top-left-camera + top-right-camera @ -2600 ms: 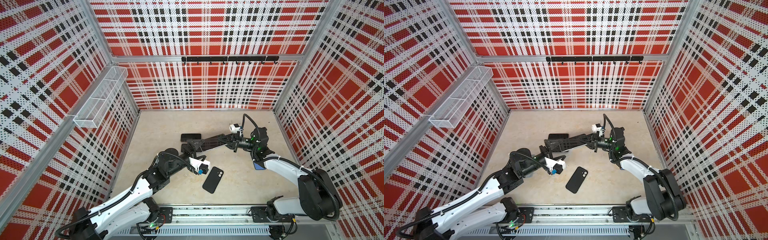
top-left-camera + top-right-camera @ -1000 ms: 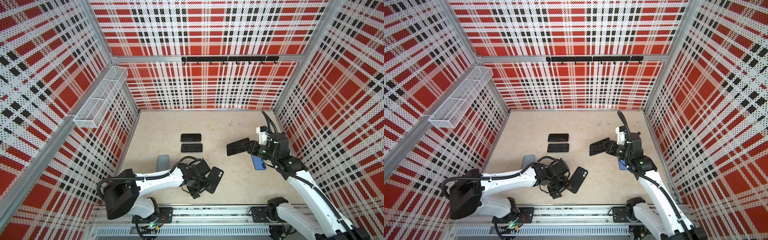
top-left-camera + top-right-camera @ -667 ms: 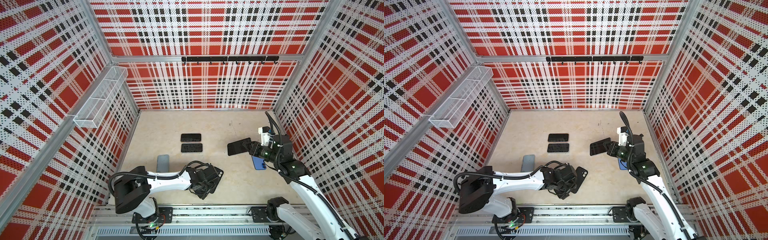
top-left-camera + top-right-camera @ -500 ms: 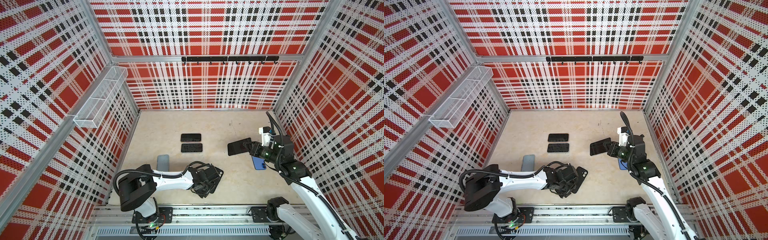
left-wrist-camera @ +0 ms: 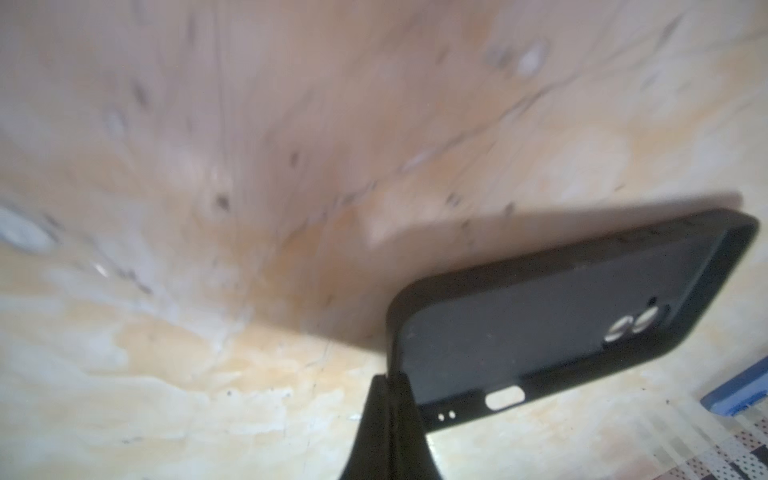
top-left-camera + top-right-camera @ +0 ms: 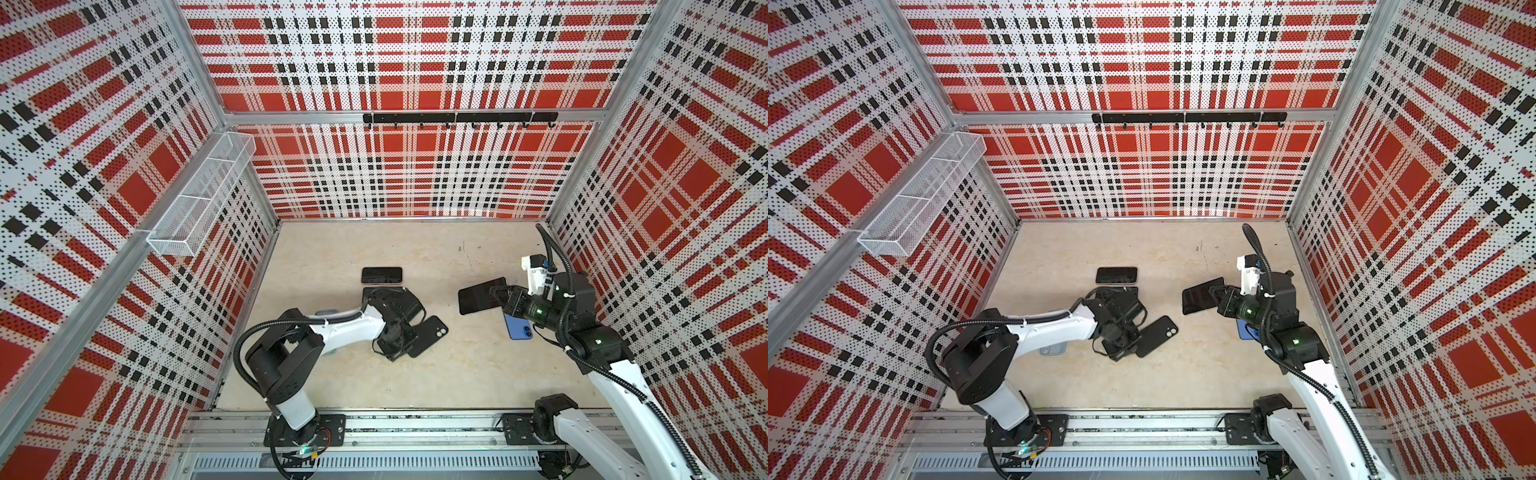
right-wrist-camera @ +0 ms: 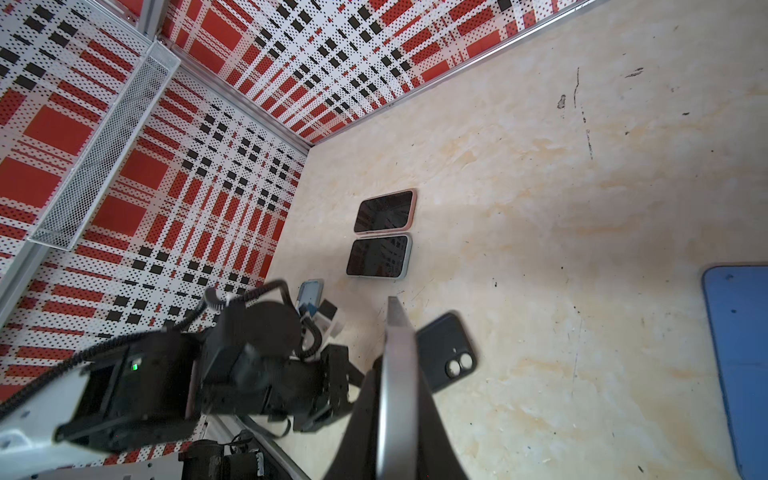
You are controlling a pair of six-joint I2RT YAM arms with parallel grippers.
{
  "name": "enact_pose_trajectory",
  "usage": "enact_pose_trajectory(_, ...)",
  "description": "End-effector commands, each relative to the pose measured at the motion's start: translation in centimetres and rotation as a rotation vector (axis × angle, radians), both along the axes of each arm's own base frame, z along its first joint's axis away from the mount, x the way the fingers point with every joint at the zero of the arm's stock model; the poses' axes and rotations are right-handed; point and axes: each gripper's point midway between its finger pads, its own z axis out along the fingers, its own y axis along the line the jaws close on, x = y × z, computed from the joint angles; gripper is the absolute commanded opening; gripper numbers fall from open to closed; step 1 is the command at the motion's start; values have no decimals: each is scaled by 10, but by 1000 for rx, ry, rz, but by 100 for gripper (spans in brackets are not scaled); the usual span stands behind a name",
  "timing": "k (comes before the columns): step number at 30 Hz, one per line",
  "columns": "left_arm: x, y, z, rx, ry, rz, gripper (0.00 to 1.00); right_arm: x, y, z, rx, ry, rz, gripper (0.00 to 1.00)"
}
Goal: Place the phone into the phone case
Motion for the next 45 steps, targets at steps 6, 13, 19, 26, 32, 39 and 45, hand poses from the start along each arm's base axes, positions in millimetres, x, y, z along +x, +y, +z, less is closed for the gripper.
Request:
enact_pose_trajectory(6, 6, 30, 24, 222, -37, -784, 0, -15, 13, 19, 73, -42, 89, 0)
enact_pose_trajectory(13, 14, 33, 0, 129, -25, -690, 0, -3, 21, -11, 197, 51, 46, 0)
enact_pose_trajectory(19, 21, 36, -3, 82, -58, -603, 0, 2, 42, -34, 183, 108, 53, 0)
enact_pose_trajectory(26, 21, 31, -5, -80, -78, -420, 0, 12, 74, -60, 183, 158, 67, 0)
enact_pose_trajectory(32, 32, 32, 12, -91, -151, -401, 11, 20, 88, -76, 169, 192, 86, 0)
enact_pose_trajectory(39, 48, 34, 54, -158, -298, -363, 49, 24, 108, -96, 152, 248, 117, 0)
enact_pose_trajectory(45, 44, 42, 81, -339, -407, -275, 80, 26, 131, -110, 135, 254, 134, 0)
